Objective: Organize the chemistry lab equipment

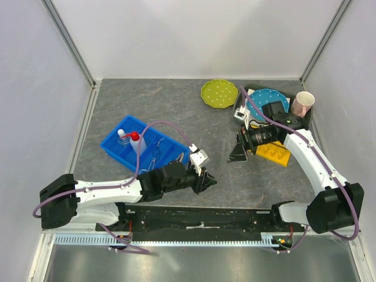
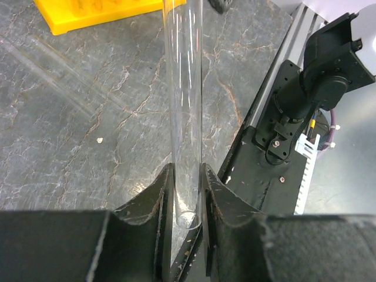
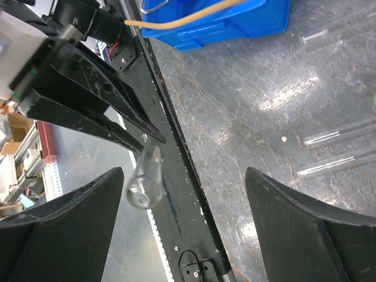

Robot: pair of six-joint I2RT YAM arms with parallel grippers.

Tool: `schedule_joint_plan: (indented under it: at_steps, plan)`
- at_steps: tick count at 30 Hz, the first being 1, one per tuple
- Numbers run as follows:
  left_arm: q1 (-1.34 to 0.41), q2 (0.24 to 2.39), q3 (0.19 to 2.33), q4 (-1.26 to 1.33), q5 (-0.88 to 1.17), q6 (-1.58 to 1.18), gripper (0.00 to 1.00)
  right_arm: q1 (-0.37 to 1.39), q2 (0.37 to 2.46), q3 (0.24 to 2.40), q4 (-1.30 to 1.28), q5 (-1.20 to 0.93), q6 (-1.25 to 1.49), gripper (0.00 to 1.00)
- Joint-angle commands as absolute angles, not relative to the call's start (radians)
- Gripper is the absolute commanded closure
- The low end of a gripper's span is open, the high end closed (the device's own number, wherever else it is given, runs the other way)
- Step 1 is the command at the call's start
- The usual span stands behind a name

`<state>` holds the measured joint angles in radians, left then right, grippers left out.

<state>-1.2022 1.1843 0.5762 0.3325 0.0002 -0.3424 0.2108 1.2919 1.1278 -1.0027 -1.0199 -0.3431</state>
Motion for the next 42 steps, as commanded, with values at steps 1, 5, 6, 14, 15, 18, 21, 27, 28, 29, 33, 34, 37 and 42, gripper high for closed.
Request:
schedule_joint_plan:
  at_steps: [1, 5, 6, 14, 15, 18, 21, 27, 28, 29, 33, 34, 37, 42]
  plan:
    - [-1.210, 1.206, 0.584, 0.402, -0.031, -0.360, 0.86, 0.224, 1.292, 1.204, -0.954, -1.068, -0.293, 0.09]
    - [-1.210, 1.215, 0.597, 0.403, -0.028, -0.356, 0.86, 0.225, 1.298, 1.207, -0.940, -1.065, -0.275, 0.19]
    - [-1.210, 1.216, 0.598, 0.402, -0.028, -0.354, 0.86, 0.227, 1.302, 1.204, -0.937, -1.066, -0.269, 0.23]
    - [-1.210, 1.216, 0.600, 0.391, -0.046, -0.344, 0.86, 0.227, 1.293, 1.189, -0.928, -1.066, -0.252, 0.76]
    - [-1.210, 1.213, 0.600, 0.385, -0.048, -0.342, 0.86, 0.229, 1.290, 1.189, -0.930, -1.066, -0.252, 0.79]
    - [-1.210, 1.207, 0.600, 0.377, -0.060, -0.341, 0.84, 0.227, 1.284, 1.192, -0.928, -1.060, -0.250, 0.88]
    - [-1.210, 1.189, 0.597, 0.367, -0.077, -0.336, 0.79, 0.227, 1.266, 1.197, -0.928, -1.054, -0.247, 0.90]
    - [-1.210, 1.167, 0.621, 0.304, -0.086, -0.333, 0.57, 0.221, 1.213, 1.175, -0.897, -1.048, -0.229, 0.92]
    - [-1.210, 1.164, 0.623, 0.295, -0.084, -0.333, 0.54, 0.218, 1.209, 1.174, -0.894, -1.046, -0.227, 0.92]
    - [-1.209, 1.161, 0.624, 0.291, -0.081, -0.333, 0.49, 0.213, 1.201, 1.173, -0.894, -1.043, -0.227, 0.92]
    - [-1.209, 1.137, 0.632, 0.269, -0.086, -0.337, 0.35, 0.183, 1.183, 1.178, -0.896, -1.025, -0.227, 0.92]
    - [-1.209, 1.129, 0.638, 0.258, -0.093, -0.330, 0.30, 0.176, 1.180, 1.180, -0.897, -1.017, -0.229, 0.92]
    - [-1.209, 1.079, 0.667, 0.177, -0.126, -0.292, 0.20, 0.153, 1.170, 1.199, -0.911, -0.971, -0.250, 0.92]
    - [-1.155, 0.974, 0.739, -0.093, -0.204, -0.212, 0.11, 0.127, 1.189, 1.271, -0.968, -0.873, -0.301, 0.92]
